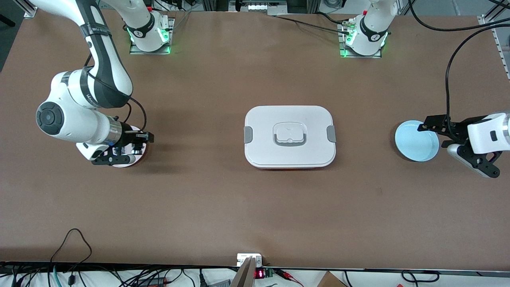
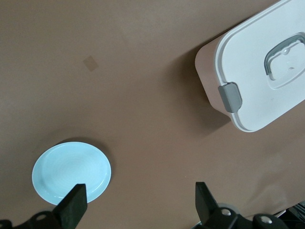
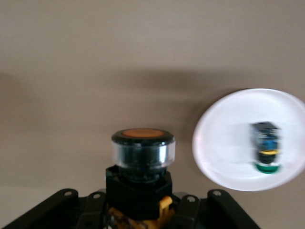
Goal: Transfer orange switch to right arm and place
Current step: 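Move the right gripper's switch to the white plate while the left gripper retracts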
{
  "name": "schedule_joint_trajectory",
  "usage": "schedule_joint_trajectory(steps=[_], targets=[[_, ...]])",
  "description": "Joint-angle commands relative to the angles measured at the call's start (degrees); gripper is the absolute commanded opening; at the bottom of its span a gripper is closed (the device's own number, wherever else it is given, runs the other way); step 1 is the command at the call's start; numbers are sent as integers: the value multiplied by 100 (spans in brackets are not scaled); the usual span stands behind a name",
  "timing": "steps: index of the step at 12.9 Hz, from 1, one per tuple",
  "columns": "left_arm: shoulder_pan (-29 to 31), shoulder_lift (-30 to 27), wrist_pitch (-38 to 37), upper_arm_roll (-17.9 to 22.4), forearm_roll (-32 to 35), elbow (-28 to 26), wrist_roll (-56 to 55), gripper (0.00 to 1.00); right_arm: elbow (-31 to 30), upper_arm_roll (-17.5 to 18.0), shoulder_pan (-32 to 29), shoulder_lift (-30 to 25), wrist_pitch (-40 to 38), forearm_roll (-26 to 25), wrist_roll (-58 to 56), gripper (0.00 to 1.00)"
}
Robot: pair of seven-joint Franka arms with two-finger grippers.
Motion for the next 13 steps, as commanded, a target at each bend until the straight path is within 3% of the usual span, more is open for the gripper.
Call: schedule_joint_trajectory(steps=[1,5,9,13], targets=[[-11,-24,-61,-24,187,42,-108,100,-318,-39,-187,25,354,-388,-233,6],[-37,-24,-61,-24,178,42,-152,100,-584,-39,-284,51,681,-397,-392,6],[-37,-24,-61,-24,161,42,-214,100,-671,-39,-390,148,874,-828,-436,6],[-46,-24,-61,-24,152,42,-205,100,-777,-30,-460,472,1190,-828,-497,6]])
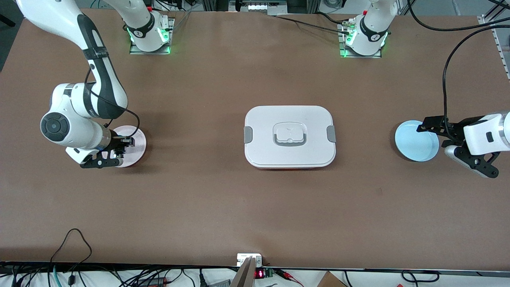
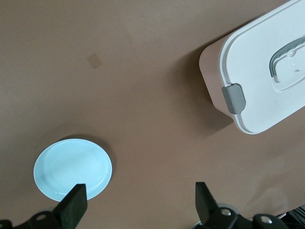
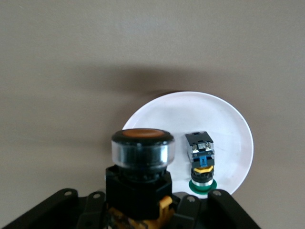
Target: Transfer orange switch to right arm and place
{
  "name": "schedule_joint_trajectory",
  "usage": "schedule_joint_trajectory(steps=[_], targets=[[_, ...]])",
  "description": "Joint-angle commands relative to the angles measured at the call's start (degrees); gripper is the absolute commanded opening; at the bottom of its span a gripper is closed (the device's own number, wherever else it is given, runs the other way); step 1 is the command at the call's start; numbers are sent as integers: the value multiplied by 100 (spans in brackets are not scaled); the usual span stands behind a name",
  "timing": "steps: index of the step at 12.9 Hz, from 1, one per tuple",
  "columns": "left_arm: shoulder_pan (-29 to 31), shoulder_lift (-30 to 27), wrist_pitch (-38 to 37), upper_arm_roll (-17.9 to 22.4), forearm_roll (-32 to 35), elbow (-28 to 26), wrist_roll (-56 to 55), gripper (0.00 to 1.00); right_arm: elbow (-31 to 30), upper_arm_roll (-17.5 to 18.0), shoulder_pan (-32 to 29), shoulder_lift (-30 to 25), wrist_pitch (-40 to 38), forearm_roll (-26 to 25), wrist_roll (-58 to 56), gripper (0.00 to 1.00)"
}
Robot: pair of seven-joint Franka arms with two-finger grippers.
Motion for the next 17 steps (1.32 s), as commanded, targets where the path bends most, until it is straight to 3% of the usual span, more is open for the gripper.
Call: schedule_joint_trajectory(steps=[1,4,7,13,15,16,17], targets=[[-27,-23,-61,-35,140,42,-98,100,-94,42,-76,244,193,-86,-94,6],[-62,-32,-43,-26,166,50,-519,100,-321,60,-111,359,465,-86,-85,6],[-202,-234,317,-105,937,6,-800,100,-523,60,-147,342,501,-95,-85,7],[-317,-261,343,-131,992,-20,-1820,100,-841,60,-155,306,624,-95,-85,15],[-440,-296,326,-123,1019,-11,-1978,100,-858,60,-155,324,668,-95,-85,25],[-440,-305,335,-123,1019,-11,-2023,100,-858,60,-155,324,668,-95,-94,38],[-440,-305,317,-123,1010,-3,-2023,100,-858,60,-155,315,659,-95,-94,62]])
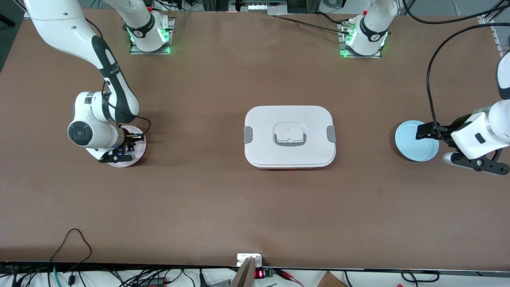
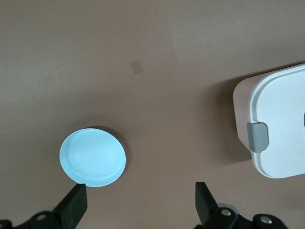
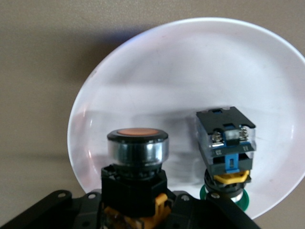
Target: Transfer orange switch to right arm and place
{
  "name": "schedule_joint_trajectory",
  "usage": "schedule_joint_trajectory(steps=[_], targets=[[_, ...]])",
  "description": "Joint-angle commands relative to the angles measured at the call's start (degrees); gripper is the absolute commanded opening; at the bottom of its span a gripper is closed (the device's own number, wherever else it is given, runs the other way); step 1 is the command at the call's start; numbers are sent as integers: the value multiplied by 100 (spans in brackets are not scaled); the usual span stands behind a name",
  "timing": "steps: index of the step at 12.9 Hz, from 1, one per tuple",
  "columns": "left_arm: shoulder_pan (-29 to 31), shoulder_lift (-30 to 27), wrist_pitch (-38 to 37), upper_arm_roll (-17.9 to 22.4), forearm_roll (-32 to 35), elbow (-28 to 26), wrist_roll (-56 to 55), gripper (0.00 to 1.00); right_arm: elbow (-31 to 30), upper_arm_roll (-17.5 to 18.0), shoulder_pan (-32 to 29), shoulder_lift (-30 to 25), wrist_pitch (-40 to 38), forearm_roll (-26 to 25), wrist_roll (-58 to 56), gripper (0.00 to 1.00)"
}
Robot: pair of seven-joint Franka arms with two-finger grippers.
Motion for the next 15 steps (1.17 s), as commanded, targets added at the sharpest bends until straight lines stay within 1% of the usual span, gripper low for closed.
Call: schedule_joint_trajectory(steps=[1,2,3,4,5,6,7,9,10,11,12,15], targets=[[-32,-233,13,21,142,-64,-125,100,-154,59,-75,-179,78,-93,-70,90],[-206,-444,40,143,72,-282,-126,100,-154,59,-75,-196,69,-93,-71,100],[-382,-611,170,536,28,-485,-99,100,-145,59,-66,-231,52,-93,-71,100],[-775,-848,415,1079,-207,-687,-108,100,-145,59,-66,-266,43,-93,-71,100],[-1206,-1076,531,1754,-549,-993,-143,100,-145,59,-66,-319,43,-93,-71,100],[-1680,-1331,663,2475,-1057,-1284,-169,100,-127,59,-57,-337,34,-93,-71,100],[-1972,-1577,734,2900,-1393,-1609,-326,100,-127,68,-57,-415,34,-93,-53,100],[-2298,-2078,1363,3201,-1423,-2197,-337,100,-101,68,-75,-591,25,-49,-53,100],[-2465,-2385,1585,3272,-1405,-2531,-406,100,-49,68,-83,-662,78,-41,-44,100],[-2484,-2527,1630,3282,-1388,-2683,-407,100,117,68,-92,-758,69,-23,-53,100],[-2476,-2529,1561,3264,-1379,-2658,-407,100,302,68,-92,-855,8,-23,-70,100],[-2458,-2494,1333,3194,-1247,-2552,-354,100,601,103,-83,-1311,-386,-49,-97,100]])
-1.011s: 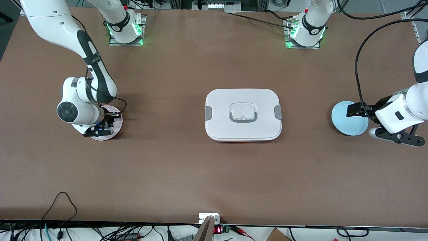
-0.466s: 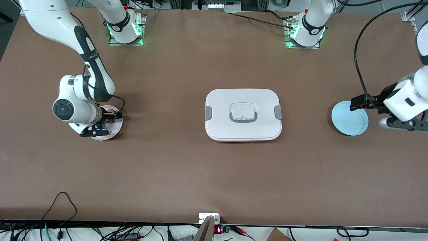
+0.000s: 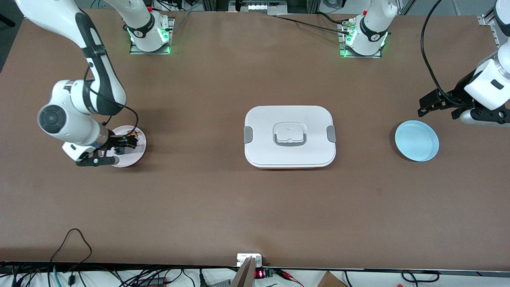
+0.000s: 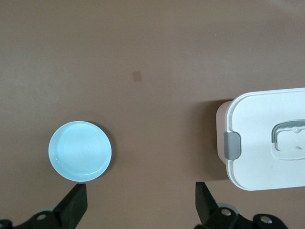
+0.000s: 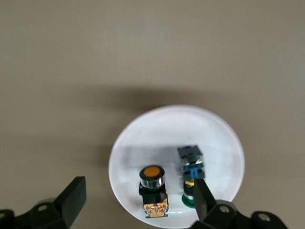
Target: Transfer orange switch to right arm and place
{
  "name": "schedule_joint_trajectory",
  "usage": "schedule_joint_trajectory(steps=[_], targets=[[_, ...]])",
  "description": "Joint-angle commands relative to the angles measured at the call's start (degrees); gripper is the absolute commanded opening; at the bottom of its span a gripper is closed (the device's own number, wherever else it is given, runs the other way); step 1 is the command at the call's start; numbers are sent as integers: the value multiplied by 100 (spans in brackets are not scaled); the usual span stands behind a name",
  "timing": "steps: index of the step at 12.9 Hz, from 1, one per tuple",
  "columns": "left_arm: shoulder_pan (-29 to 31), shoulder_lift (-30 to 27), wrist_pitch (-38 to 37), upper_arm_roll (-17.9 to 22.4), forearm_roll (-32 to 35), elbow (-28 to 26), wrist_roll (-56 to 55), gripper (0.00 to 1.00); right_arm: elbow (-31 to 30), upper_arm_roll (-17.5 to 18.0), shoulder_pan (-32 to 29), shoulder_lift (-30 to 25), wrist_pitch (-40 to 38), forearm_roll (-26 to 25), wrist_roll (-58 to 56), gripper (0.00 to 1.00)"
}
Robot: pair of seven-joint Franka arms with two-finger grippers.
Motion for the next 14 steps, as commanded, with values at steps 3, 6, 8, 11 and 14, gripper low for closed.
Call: schedule_joint_trajectory(steps=[3,6,8,11,14], targets=[[-92,-101,-75,32,82,-47,-5,100,818,262,-54,-748,-1289,-41,-66,100],[-101,-101,-84,23,82,-46,-4,100,1434,280,78,-1038,-2379,-32,-49,100],[-110,-101,-84,23,82,-47,-4,100,1821,341,69,-1074,-2890,-49,-66,100],[-118,-101,-84,23,82,-38,-4,100,2077,324,52,-1056,-3007,3,-75,100],[-127,-92,-66,23,82,-38,-4,100,2148,333,51,-1056,-3050,-58,-84,100]])
